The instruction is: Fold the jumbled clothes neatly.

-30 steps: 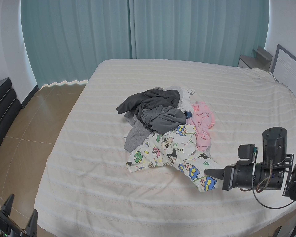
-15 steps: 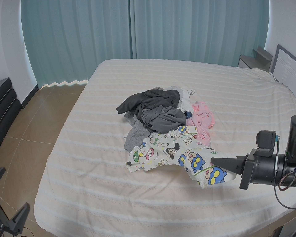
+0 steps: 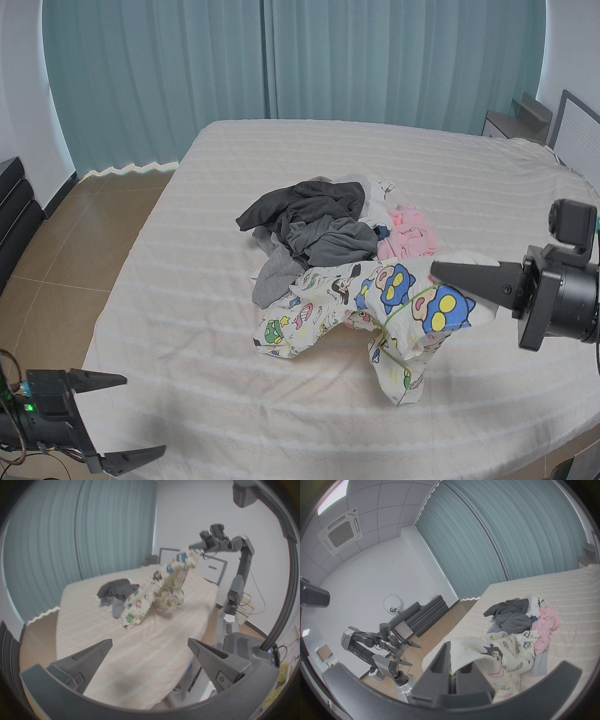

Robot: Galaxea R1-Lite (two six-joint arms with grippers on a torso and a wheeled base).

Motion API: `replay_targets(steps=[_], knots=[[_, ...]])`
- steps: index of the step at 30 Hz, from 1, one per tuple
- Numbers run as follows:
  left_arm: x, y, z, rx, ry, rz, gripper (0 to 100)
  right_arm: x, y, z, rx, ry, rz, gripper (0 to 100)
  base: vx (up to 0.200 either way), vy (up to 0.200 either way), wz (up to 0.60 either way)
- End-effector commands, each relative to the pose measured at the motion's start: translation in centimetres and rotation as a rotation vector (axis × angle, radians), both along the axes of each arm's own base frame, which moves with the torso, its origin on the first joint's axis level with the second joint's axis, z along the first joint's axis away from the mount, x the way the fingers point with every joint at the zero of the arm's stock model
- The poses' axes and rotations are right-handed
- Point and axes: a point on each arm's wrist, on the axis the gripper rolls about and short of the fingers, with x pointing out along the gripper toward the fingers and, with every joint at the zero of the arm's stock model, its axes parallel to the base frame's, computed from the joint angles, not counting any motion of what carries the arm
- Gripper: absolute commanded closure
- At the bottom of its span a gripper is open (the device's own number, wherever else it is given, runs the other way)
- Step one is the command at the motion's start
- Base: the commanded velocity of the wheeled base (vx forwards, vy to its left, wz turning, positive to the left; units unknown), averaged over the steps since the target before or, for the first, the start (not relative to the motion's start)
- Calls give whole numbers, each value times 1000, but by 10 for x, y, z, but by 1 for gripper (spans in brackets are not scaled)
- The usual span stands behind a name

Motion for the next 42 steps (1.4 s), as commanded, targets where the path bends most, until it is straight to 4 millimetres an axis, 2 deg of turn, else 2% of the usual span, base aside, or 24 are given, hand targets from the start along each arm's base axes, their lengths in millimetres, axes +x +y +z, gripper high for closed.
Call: replay_targets(steps=[1, 3, 4, 5, 6, 8, 15, 18, 25, 26, 30, 35, 42], knots=[[46, -33, -36, 119, 245, -132, 0, 2, 13, 28, 44, -53, 41, 100, 0, 0, 0], [53, -36, -40, 122, 250, -131, 0, 3, 16, 30, 47, -56, 45, 100, 0, 0, 0], [66, -42, -46, 117, 241, -127, 0, 4, 19, 35, 59, -66, 54, 100, 0, 0, 0], [66, -42, -46, 117, 241, -127, 0, 4, 19, 35, 59, -66, 54, 100, 0, 0, 0], [77, -47, -52, 116, 226, -119, 0, 3, 22, 40, 71, -75, 63, 100, 0, 0, 0], [87, -52, -58, 131, 214, -103, 0, 2, 25, 44, 81, -83, 77, 100, 0, 0, 0], [102, -73, -79, 166, 240, -119, 0, 1, 28, 45, 85, -85, 88, 100, 0, 0, 0], [117, -82, -90, 152, 189, -103, 0, -2, 32, 48, 92, -89, 109, 100, 0, 0, 0], [125, -102, -99, 78, 172, -58, 0, -2, 42, 49, 91, -86, 135, 100, 0, 0, 0], [131, -104, -108, 94, 160, -12, 0, -2, 45, 50, 93, -88, 140, 100, 0, 0, 0], [140, -113, -119, 63, 126, 22, 0, -6, 47, 53, 103, -93, 156, 100, 0, 0, 0], [141, -138, -129, 8, 108, 95, 0, -6, 49, 52, 104, -91, 161, 100, 0, 0, 0], [135, -148, -135, -28, 116, 90, 0, -6, 49, 54, 110, -94, 159, 100, 0, 0, 0]])
